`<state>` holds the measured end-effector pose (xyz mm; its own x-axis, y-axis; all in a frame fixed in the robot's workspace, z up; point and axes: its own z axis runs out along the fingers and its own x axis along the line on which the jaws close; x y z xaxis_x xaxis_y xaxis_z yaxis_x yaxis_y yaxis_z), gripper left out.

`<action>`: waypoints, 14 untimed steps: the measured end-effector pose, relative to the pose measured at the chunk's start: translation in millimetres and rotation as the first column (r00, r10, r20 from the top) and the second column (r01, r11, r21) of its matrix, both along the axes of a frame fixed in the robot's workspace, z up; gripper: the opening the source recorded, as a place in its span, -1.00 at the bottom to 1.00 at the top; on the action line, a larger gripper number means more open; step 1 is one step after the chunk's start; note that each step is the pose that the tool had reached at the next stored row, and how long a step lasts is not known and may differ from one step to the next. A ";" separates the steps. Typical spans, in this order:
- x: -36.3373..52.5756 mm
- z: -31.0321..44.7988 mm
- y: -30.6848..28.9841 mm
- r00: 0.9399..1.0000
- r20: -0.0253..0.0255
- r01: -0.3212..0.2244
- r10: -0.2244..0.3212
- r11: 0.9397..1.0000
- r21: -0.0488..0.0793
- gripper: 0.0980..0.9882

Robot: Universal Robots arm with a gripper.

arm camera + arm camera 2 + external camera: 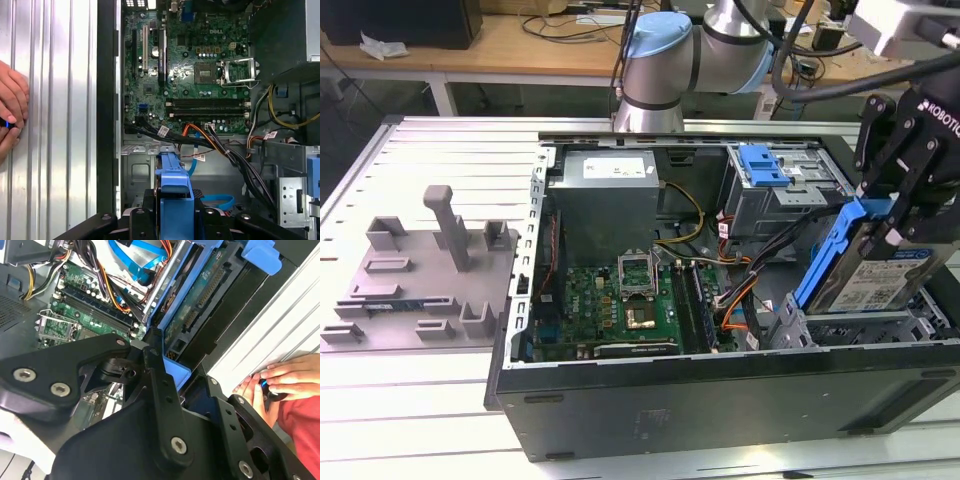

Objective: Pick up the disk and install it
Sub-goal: 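Insert the disk into the insertion slot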

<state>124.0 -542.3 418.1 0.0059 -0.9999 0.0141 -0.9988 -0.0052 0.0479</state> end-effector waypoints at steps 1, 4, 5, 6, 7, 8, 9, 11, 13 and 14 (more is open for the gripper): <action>0.0 -1.2 -0.6 1.000 0.000 0.000 0.000 1.000 0.002 -0.40; 0.0 -5.9 -1.1 1.000 0.000 0.000 0.000 1.000 0.003 -0.40; 0.0 -7.5 -1.2 1.000 0.000 0.000 0.000 1.000 0.003 -0.40; 0.0 -9.3 -1.3 1.000 0.000 0.000 0.000 1.000 0.003 -0.40; 0.0 -11.0 -1.4 1.000 0.000 0.000 0.000 1.000 0.003 -0.40; 0.0 -14.3 -1.6 1.000 0.000 0.000 0.000 1.000 0.003 -0.40; 0.0 -17.4 -1.8 1.000 0.000 0.000 0.000 1.000 0.004 -0.40; 0.0 -21.0 -2.0 1.000 0.000 -0.001 0.001 1.000 0.004 -0.40; 0.0 -26.0 -2.7 1.000 0.000 -0.001 0.001 1.000 0.004 -0.40; 0.0 -27.8 -2.8 1.000 0.000 -0.001 0.001 1.000 0.004 -0.40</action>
<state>124.0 -545.1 390.3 0.0066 -0.9999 0.0097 -0.9988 -0.0061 0.0479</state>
